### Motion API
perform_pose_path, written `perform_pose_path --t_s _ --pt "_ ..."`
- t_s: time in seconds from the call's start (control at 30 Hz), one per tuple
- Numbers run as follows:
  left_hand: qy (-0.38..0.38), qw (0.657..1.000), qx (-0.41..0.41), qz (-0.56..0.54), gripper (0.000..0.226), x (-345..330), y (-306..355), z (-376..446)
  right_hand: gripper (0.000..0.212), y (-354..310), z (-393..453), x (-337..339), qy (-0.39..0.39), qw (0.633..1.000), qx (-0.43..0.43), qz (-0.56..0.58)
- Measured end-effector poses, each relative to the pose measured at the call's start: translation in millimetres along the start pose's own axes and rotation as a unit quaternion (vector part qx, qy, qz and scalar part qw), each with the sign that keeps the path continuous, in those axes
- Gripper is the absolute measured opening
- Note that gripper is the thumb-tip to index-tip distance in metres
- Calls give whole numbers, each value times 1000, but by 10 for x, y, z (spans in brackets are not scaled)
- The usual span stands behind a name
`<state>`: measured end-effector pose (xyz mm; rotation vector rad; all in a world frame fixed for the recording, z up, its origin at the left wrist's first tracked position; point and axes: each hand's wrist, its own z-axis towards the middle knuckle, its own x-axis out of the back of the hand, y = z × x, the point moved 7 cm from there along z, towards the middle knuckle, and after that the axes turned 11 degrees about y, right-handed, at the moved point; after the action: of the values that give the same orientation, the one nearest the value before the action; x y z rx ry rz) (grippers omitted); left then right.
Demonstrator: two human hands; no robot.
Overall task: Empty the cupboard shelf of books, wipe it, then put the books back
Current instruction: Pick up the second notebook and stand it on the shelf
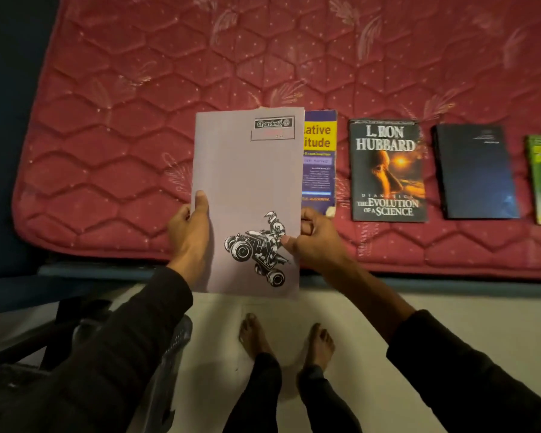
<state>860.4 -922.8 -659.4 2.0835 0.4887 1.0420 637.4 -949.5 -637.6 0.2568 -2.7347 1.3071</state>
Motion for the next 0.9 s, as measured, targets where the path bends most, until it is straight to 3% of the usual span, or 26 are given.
perform_pose_path --t_s 0.23,0.37,0.43,0.5,0.63,0.77,0.9 --pt "9 999 -12 -48 44 173 291 -703 32 -60 -491 497 -17 999 -45 -3" --pt "-10 999 -4 -51 45 259 378 -1192 17 -220 -934 831 -50 998 -30 0" --pt "-32 999 -9 -43 46 252 387 -1456 24 -267 -1167 1012 -49 998 -11 -45" --pt "-51 998 -6 -46 41 227 383 -1695 42 -280 -1367 1192 -23 998 -5 -51" --pt "-96 995 -6 -32 34 135 428 -2157 48 -234 -1773 1588 34 999 -6 -6" --pt "-185 982 1 -31 16 43 408 -2670 23 -111 -2147 1984 84 996 -8 19" --pt "-259 966 16 8 21 -93 354 -3134 27 29 -2482 2322 139 989 -21 38"
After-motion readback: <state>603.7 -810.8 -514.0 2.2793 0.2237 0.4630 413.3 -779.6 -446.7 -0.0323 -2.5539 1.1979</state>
